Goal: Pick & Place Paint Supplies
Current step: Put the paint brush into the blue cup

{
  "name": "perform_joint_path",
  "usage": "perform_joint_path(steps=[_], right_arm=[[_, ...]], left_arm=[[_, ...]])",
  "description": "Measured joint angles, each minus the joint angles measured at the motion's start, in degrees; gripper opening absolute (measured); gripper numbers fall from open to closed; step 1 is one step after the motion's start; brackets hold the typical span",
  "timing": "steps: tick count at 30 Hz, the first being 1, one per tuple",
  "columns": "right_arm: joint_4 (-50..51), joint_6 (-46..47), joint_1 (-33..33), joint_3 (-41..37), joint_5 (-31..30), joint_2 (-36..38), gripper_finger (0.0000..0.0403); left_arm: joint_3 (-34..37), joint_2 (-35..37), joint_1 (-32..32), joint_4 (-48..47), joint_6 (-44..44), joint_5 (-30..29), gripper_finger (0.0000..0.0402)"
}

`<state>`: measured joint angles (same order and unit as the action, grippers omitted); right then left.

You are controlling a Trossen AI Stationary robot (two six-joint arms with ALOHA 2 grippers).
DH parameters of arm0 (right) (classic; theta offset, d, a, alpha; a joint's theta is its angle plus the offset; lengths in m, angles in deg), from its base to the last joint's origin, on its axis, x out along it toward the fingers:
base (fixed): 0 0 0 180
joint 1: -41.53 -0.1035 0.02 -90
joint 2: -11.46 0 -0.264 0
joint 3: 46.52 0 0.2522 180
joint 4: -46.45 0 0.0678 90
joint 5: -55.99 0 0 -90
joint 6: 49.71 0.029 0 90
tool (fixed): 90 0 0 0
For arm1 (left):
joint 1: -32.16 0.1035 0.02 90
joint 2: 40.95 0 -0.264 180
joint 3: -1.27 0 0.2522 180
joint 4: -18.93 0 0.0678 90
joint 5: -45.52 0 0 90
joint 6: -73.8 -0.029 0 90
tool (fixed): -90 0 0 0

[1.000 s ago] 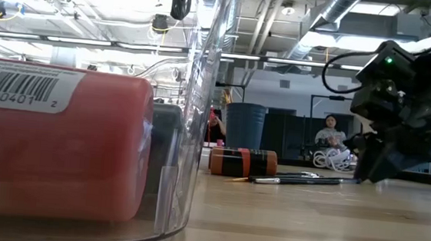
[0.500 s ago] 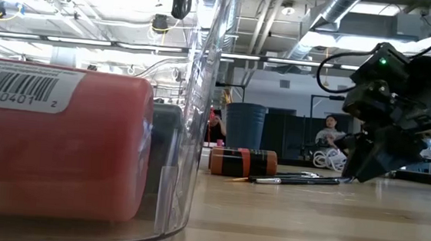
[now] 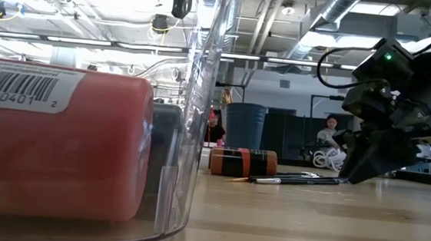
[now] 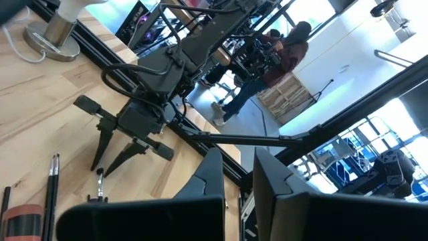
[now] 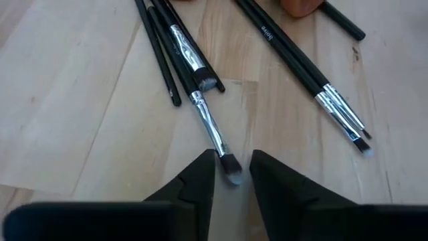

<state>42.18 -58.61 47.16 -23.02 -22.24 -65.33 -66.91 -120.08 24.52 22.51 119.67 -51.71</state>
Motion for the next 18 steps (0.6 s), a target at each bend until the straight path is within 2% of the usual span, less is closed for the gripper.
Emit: perform_joint_path(steps=[12, 18], right_arm=[[-0.19, 11.03, -2.37, 0.0, -1.94, -0.03, 0.0027], [0.78, 26.06, -2.52, 0.09, -0.48, 0.9, 0.0004]], left_arm=[[0.0, 0.0, 0.0, 0.47, 0.04, 0.04, 0.0], [0.0, 0.0, 0.0, 0.77, 0.04, 0.02, 0.0]])
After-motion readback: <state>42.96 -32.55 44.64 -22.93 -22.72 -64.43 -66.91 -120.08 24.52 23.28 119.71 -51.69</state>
